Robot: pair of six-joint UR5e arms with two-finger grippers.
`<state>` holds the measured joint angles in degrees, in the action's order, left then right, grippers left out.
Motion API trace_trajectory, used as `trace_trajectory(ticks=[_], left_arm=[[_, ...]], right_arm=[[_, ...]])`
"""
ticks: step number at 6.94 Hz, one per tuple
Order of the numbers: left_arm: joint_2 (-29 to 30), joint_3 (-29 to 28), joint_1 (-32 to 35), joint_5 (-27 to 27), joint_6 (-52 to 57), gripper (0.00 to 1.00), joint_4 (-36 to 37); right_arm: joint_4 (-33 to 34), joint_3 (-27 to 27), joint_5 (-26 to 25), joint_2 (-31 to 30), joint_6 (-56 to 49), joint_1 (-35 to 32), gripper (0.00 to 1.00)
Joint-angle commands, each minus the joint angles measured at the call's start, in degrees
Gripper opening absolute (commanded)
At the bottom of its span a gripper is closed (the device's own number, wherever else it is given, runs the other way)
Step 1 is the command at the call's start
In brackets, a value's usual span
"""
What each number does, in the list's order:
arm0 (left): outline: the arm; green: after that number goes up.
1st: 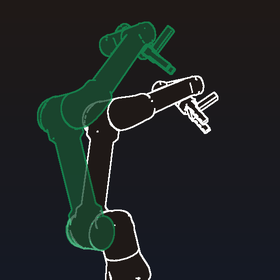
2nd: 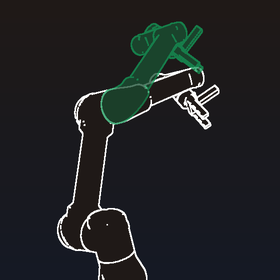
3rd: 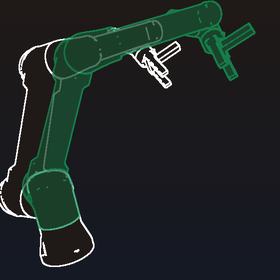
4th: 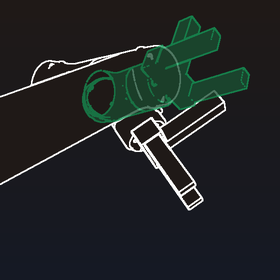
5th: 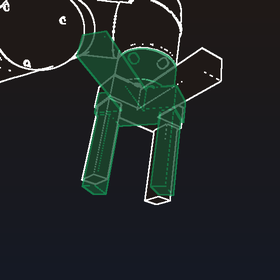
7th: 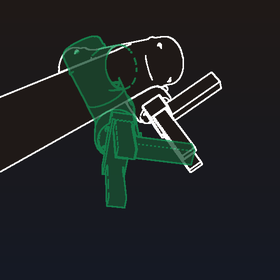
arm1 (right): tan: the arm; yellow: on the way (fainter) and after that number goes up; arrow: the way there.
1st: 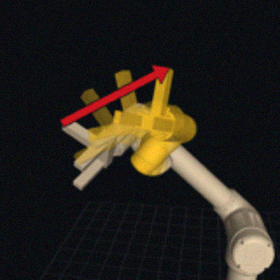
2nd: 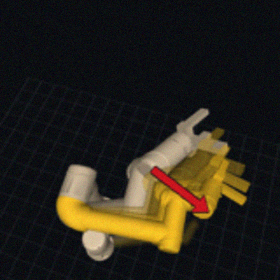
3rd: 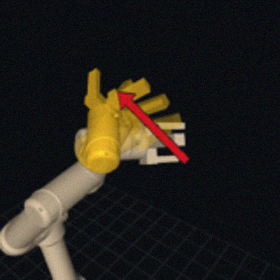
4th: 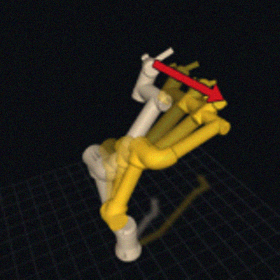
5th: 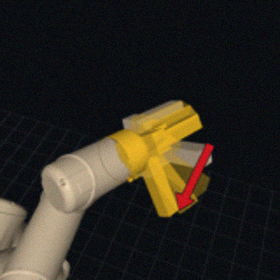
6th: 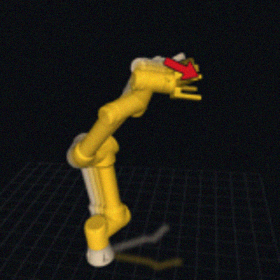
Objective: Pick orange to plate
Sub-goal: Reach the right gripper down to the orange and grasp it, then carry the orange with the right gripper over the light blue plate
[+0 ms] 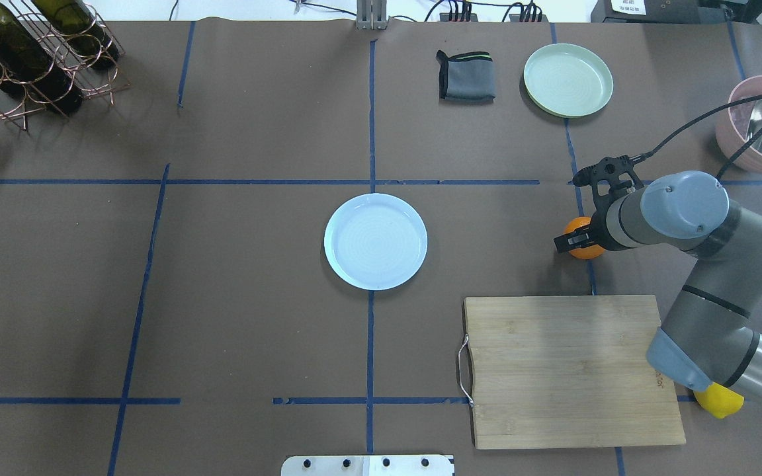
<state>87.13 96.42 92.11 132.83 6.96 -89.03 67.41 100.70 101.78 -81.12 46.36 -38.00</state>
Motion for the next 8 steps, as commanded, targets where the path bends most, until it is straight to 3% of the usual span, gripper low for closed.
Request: trace_trajectory(ticks=[1,2,3,4,6,8], left_arm=[[0.06,0.00,0.00,-0.03,0.07,1.00,0.00],[0.06,0.00,0.00,0.06,0.07,1.00,0.00],[0.06,0.00,0.09,-0.03,-0.02,1.00,0.00],[-0.03,0.00,0.09,-0.03,0.07,1.00,0.00],[-0.03,0.00,0.09,-0.03,0.07,1.00,0.00],[-0.03,0.00,0.09,-0.03,0.07,1.00,0.00]], right_arm=[[0.79,0.12,0.00,7.59,8.42,1.95,0.28],[4.36,-0.23,-0.17,14.26,13.53,4.05,0.30],[12.75,-1.02,-1.22,21.81,17.50,5.82,0.33],[16.49,-3.03,-4.62,26.49,18.84,7.83,0.36],[16.79,-14.33,-9.11,36.16,23.67,10.82,0.39],[16.88,-21.13,-13.26,40.41,25.35,13.30,0.41]])
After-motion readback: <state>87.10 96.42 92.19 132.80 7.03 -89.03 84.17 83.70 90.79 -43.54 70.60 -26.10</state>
